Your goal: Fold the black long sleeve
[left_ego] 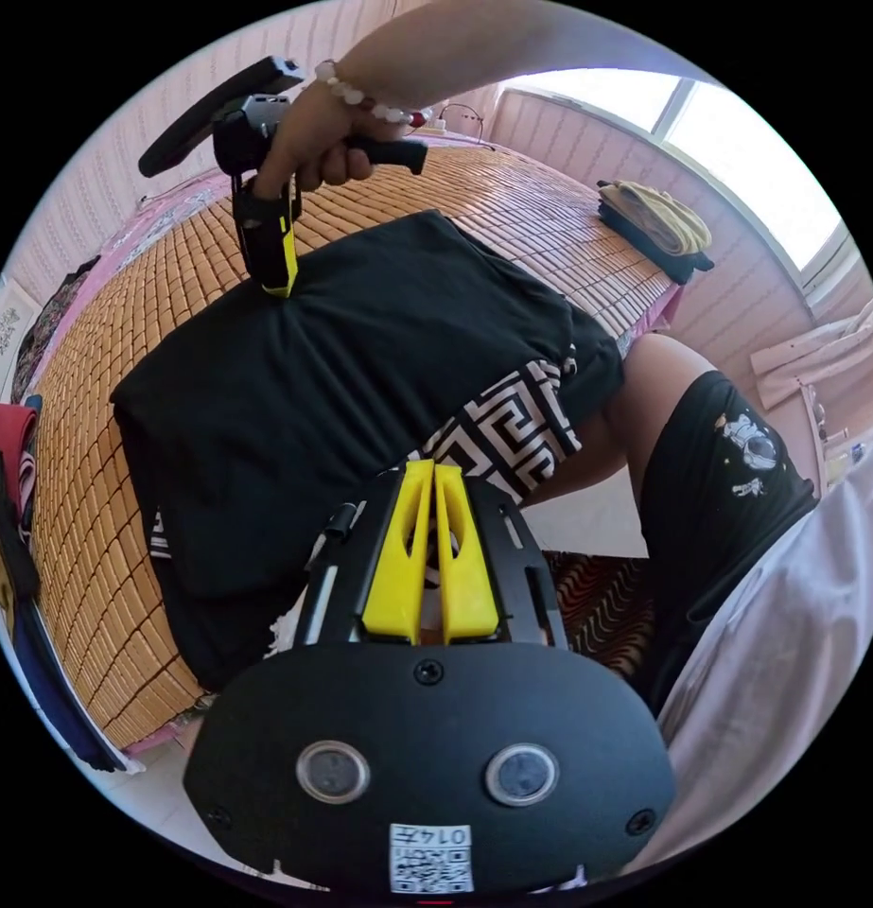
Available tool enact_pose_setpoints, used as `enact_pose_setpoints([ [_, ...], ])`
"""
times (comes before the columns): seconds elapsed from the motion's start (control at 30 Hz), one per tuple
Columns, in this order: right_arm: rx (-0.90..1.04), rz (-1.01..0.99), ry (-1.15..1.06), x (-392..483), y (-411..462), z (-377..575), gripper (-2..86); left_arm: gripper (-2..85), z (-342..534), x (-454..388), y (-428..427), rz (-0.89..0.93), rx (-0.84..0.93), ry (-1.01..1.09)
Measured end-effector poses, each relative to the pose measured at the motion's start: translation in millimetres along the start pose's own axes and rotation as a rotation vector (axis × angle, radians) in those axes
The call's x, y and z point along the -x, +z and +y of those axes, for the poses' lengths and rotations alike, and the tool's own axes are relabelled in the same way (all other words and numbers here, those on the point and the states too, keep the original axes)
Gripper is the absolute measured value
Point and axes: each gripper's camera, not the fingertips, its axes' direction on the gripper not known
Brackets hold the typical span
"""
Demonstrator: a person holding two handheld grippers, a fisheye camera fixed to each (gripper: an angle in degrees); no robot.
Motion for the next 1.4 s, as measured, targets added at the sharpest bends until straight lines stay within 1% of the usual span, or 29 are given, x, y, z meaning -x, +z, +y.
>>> enact_pose_setpoints([
  [0.1, -0.169, -0.002, 0.078, -15.6, -17.0, 55.6, -0.7, -0.8, 2.1, -2.5, 4.2, -0.017, 0.006, 0.038],
  [0.17, -0.312, -0.092, 0.182, -30.9, -23.3, 127.1, 0.0, -0.6, 6.7, -2.5, 6.1, -0.017, -0.015, 0.039],
  [0.2, -0.335, -0.117, 0.211, -34.4, -21.1, 146.9, 0.4, -0.2, 10.2, -2.1, 6.3, -0.013, -0.033, 0.033],
  [0.23, -0.361, -0.148, 0.284, -40.9, -12.1, 187.4, 2.3, 0.1, 11.6, -1.5, 5.9, -0.008, -0.039, 0.022],
  [0.27, -0.354, -0.159, 0.363, -45.9, 2.3, 226.7, 5.6, 1.5, 13.7, -0.3, 3.6, 0.007, -0.047, -0.001],
  [0.33, -0.296, -0.179, 0.470, -51.5, 30.1, 280.4, 9.0, 4.4, 18.4, -2.2, -5.9, 0.036, -0.097, -0.010],
  [0.37, -0.284, -0.224, 0.535, -54.4, 48.5, 313.8, 9.8, 5.9, 22.6, -7.1, -15.2, 0.044, -0.168, 0.006],
  [0.4, -0.291, -0.255, 0.566, -55.5, 57.2, 329.6, 10.3, 8.3, 25.9, -15.4, -23.6, 0.035, -0.243, 0.045],
  [0.47, -0.345, -0.377, 0.674, -57.9, 88.8, 381.5, 11.8, 10.4, 25.2, -30.3, -29.8, 0.022, -0.292, 0.113],
  [0.57, -0.382, -0.530, 0.705, -57.4, 118.6, 412.1, 12.8, 12.0, 14.4, -52.9, -28.9, 0.069, -0.282, 0.218],
  [0.7, -0.417, -0.578, 0.705, -59.7, 133.5, 435.4, 6.3, 15.1, -8.2, -81.0, -17.1, 0.052, -0.229, 0.340],
  [0.77, -0.486, -0.674, 0.688, -63.4, 137.5, 457.1, 2.5, 17.2, -20.0, -89.3, -7.2, 0.050, -0.191, 0.369],
  [0.9, -0.621, -0.750, 0.679, -62.9, 127.9, 492.7, 1.2, 20.4, -50.4, -105.8, 12.3, 0.070, -0.129, 0.401],
  [0.97, -0.730, -0.806, 0.670, -58.9, 118.8, 509.5, 0.9, 20.7, -64.9, -110.2, 18.5, 0.065, -0.117, 0.410],
  [1.03, -0.802, -0.884, 0.667, -55.1, 117.5, 517.1, 0.9, 20.3, -78.6, -113.6, 26.4, 0.058, -0.091, 0.420],
  [1.07, -0.822, -0.928, 0.665, -51.3, 118.0, 519.6, 0.9, 18.3, -86.2, -114.9, 32.0, 0.048, -0.070, 0.413],
  [1.13, -0.826, -0.915, 0.658, -42.6, 115.5, 523.0, 1.1, 14.2, -94.2, -114.6, 39.0, 0.049, -0.033, 0.375],
  [1.2, -0.803, -0.859, 0.650, -36.7, 114.3, 529.4, 1.5, 3.7, -93.5, -112.6, 46.5, 0.024, -0.003, 0.329],
  [1.27, -0.789, -0.804, 0.677, -40.2, 124.5, 546.9, 2.9, 3.2, -87.4, -110.1, 52.2, -0.024, 0.038, 0.287],
  [1.3, -0.781, -0.775, 0.710, -42.8, 129.5, 552.2, 3.4, 2.9, -80.1, -109.5, 52.1, -0.014, 0.029, 0.295],
  [1.33, -0.740, -0.729, 0.807, -49.6, 142.7, 561.2, 5.9, 2.8, -75.9, -109.7, 50.5, -0.008, 0.017, 0.306],
  [1.4, -0.737, -0.778, 0.873, -59.2, 161.2, 567.7, 9.3, 2.4, -60.0, -113.4, 41.3, -0.003, 0.002, 0.349],
])
